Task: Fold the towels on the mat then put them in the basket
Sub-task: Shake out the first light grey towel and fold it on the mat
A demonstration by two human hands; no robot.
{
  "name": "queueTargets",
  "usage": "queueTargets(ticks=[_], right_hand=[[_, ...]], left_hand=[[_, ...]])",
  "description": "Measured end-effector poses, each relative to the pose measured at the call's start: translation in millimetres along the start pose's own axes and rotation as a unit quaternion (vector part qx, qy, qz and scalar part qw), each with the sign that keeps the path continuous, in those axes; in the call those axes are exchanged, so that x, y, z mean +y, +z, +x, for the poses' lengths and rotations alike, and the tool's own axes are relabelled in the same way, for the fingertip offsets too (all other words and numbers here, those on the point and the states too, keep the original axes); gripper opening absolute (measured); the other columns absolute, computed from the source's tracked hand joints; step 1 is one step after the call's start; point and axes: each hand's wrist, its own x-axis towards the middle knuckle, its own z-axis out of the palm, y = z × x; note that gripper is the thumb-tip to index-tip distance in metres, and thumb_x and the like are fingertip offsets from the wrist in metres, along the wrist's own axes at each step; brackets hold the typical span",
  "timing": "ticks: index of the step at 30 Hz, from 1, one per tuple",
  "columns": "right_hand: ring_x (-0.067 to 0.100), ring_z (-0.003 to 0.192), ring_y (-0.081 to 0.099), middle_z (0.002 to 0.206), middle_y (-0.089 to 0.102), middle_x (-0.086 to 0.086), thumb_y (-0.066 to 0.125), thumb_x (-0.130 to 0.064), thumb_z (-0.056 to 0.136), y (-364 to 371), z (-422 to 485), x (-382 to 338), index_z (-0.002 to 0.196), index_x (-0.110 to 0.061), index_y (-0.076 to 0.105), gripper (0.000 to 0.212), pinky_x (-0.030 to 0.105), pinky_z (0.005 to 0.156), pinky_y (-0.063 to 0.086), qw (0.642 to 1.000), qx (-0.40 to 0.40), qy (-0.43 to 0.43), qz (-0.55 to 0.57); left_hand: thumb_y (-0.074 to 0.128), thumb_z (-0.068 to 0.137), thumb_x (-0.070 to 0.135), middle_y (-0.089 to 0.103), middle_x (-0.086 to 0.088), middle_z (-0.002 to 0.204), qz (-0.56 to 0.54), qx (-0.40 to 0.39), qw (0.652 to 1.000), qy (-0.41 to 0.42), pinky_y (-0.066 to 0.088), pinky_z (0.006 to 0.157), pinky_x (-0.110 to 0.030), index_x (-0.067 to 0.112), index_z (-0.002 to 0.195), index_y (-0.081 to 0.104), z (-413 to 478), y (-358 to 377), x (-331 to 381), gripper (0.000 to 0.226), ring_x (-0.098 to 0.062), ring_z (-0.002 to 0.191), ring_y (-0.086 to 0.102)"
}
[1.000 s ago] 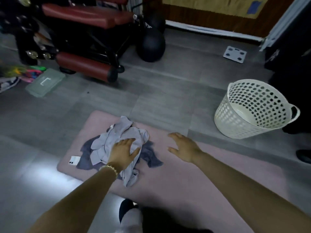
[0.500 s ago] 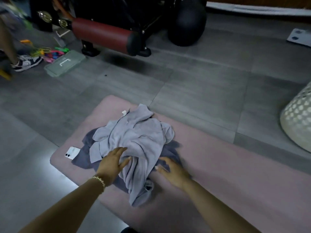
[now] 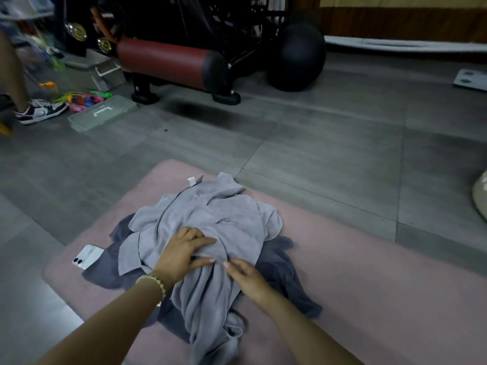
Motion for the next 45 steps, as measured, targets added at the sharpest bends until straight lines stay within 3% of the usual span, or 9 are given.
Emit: queueTargets(ticks=[4, 7, 16, 22, 25, 31, 34, 37, 45], right_hand=[[-0.011, 0.072, 0.058, 0.073, 0.065, -0.022, 0.061, -0.055, 0.082, 6, 6, -3, 0.079, -0.03, 0.064, 0.025, 0.013, 0.071, 0.044, 1.0, -0.003, -0.009, -0.016], [-0.007, 0.048, 0.044, 0.044, 0.047, -0.021, 0.061, -0.026, 0.092, 13, 8, -11, 0.056, -0.027, 0.048, 0.038, 0.009, 0.055, 0.033, 0.998, 0.03, -0.053, -0.028], [0.018, 0.086, 0.064, 0.095, 0.071, 0.012, 0.059, -0.037, 0.091, -39, -66, -43, 0.096, -0.002, 0.063, 0.036, 0.034, 0.084, 0.051, 0.977, 0.119, -0.062, 0.163], [0.009, 0.077, 0.064, 0.09, 0.071, 0.005, 0.073, -0.027, 0.077, -98, -197, -89, 0.104, -0.002, 0.066, 0.038, 0.016, 0.062, 0.048, 0.988, 0.067, -0.133, 0.035], [0.019, 0.087, 0.068, 0.098, 0.074, 0.01, 0.078, -0.036, 0.074, -127, -262, -102, 0.106, -0.008, 0.069, 0.044, 0.026, 0.072, 0.051, 0.986, 0.081, -0.142, -0.002], [0.005, 0.071, 0.061, 0.082, 0.068, 0.001, 0.072, -0.02, 0.083, -175, -388, -119, 0.097, -0.004, 0.065, 0.023, 0.013, 0.059, 0.047, 0.97, 0.17, -0.164, -0.053], [0.009, 0.086, 0.068, 0.096, 0.074, 0.0, 0.072, -0.024, 0.081, -195, -437, -105, 0.103, -0.012, 0.068, 0.025, 0.019, 0.075, 0.053, 0.965, 0.201, -0.152, -0.076], [0.009, 0.083, 0.068, 0.094, 0.074, 0.001, 0.075, -0.026, 0.079, -212, -477, -82, 0.1, -0.012, 0.069, 0.026, 0.019, 0.072, 0.054, 0.946, 0.273, -0.154, -0.079], [0.005, 0.061, 0.054, 0.069, 0.062, -0.001, 0.069, -0.032, 0.081, -215, -531, -27, 0.084, -0.004, 0.067, 0.028, 0.014, 0.052, 0.04, 0.922, 0.342, -0.179, -0.031]], left_hand=[[0.035, 0.082, 0.074, 0.047, 0.011, 0.089, 0.002, 0.026, 0.999, 0.024, 0.032, 0.075, -0.021, 0.03, 0.093, 0.072, 5, 1, -7, 0.058, -0.007, 0.087, 0.04], [0.038, 0.082, 0.072, 0.053, 0.008, 0.089, -0.02, 0.063, 0.998, 0.017, 0.03, 0.078, -0.018, 0.026, 0.078, 0.073, 11, 0, -7, 0.058, -0.007, 0.087, 0.041], [0.047, 0.08, 0.062, 0.046, 0.01, 0.058, -0.262, -0.002, 0.965, -0.023, 0.037, 0.06, -0.025, 0.017, 0.064, 0.051, 24, -56, 76, 0.048, -0.002, 0.057, 0.043], [0.059, 0.09, 0.035, 0.051, 0.011, 0.06, -0.348, -0.042, 0.935, 0.061, 0.039, 0.061, -0.016, 0.004, 0.068, 0.059, 33, -126, 197, 0.038, 0.001, 0.058, 0.046], [0.056, 0.095, 0.024, 0.046, 0.015, 0.045, -0.375, -0.067, 0.921, 0.085, 0.032, 0.046, -0.006, 0.001, 0.071, 0.058, 24, -157, 254, 0.033, 0.007, 0.041, 0.04], [0.055, 0.095, 0.024, 0.044, 0.017, 0.048, -0.463, -0.018, 0.88, 0.102, 0.033, 0.054, -0.009, 0.02, 0.055, 0.049, 10, -204, 354, 0.04, 0.007, 0.05, 0.039], [0.054, 0.095, 0.032, 0.035, 0.008, 0.057, -0.487, -0.008, 0.868, 0.098, 0.026, 0.048, -0.015, 0.02, 0.057, 0.038, 6, -219, 394, 0.043, -0.001, 0.05, 0.032], [0.053, 0.094, 0.037, 0.051, 0.002, 0.069, -0.524, 0.006, 0.85, 0.054, 0.037, 0.054, -0.014, 0.012, 0.066, 0.057, 8, -217, 409, 0.038, -0.004, 0.06, 0.045], [0.053, 0.093, 0.043, 0.052, -0.005, 0.079, -0.457, -0.054, 0.888, 0.014, 0.039, 0.064, -0.022, 0.008, 0.082, 0.061, 13, -156, 436, 0.037, -0.015, 0.075, 0.046]])
